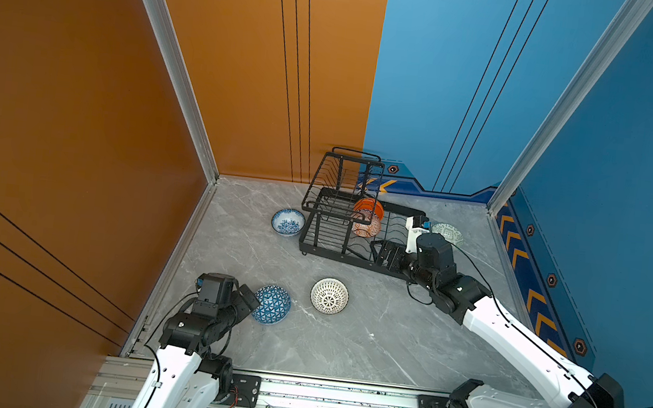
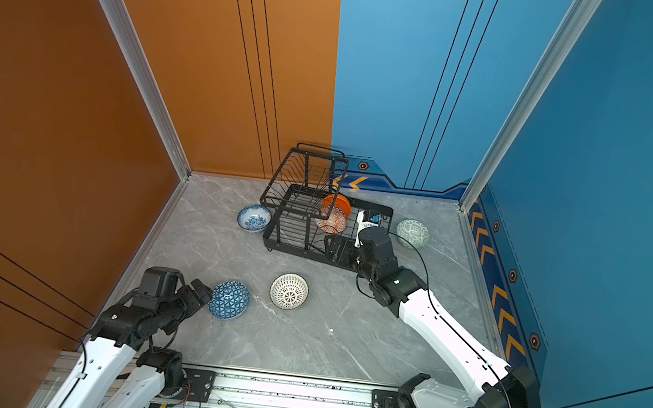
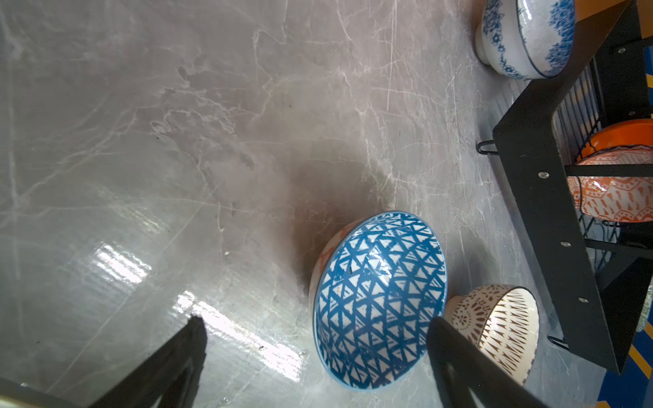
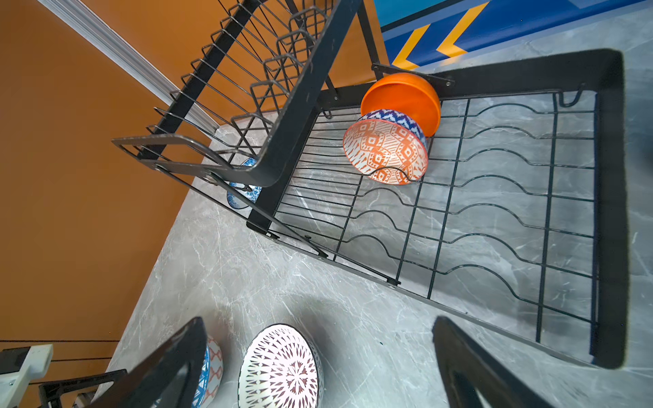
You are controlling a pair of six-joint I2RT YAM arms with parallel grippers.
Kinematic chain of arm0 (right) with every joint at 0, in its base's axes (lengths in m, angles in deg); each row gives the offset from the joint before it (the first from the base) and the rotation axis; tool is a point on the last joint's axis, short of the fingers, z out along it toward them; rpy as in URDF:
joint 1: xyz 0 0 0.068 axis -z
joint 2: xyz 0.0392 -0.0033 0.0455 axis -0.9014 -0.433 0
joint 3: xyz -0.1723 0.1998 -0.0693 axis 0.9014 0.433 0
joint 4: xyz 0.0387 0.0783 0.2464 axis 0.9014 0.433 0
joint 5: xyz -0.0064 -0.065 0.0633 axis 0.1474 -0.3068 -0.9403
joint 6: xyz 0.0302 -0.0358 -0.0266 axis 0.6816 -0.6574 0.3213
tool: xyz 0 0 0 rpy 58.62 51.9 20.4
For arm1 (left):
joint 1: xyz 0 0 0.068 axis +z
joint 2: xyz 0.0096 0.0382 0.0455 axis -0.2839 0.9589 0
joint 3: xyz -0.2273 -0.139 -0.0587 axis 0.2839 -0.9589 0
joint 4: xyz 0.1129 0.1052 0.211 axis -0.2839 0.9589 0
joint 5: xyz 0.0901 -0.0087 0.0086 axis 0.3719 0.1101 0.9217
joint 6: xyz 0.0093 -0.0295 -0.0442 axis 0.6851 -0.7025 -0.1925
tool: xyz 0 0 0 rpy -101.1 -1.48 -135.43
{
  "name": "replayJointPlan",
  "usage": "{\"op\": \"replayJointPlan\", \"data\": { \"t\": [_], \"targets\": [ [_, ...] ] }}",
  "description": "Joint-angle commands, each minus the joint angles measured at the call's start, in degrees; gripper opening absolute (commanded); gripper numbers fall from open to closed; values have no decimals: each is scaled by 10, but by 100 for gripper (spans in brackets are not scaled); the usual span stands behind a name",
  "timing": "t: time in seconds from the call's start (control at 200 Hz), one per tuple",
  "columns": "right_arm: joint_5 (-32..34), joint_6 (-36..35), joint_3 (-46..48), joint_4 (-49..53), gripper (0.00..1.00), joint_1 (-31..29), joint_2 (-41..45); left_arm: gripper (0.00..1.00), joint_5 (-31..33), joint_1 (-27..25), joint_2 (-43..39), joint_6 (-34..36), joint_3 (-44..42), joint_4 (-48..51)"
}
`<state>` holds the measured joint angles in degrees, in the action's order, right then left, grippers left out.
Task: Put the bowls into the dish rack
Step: 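Grasp the blue triangle-pattern bowl's rim with the left gripper and lift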
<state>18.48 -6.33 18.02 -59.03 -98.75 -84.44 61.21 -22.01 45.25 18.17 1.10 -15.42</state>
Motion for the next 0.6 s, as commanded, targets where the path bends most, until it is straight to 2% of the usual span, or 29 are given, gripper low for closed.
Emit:
{"op": "replayJointPlan", "data": {
  "t": [0.0,0.29,0.53,0.596],
  "targets": [
    [-15,-10,1,-13,100,6,0,98,26,0,6,-7,2,13],
    [-18,-8,12,-16,100,19,14,98,70,-16,39,-11,9,33],
    [-29,-9,27,-29,100,23,15,100,49,-29,69,-27,-16,6],
    [-33,-8,30,-30,100,23,14,95,29,-30,78,-26,-27,-8]
  ]
}}
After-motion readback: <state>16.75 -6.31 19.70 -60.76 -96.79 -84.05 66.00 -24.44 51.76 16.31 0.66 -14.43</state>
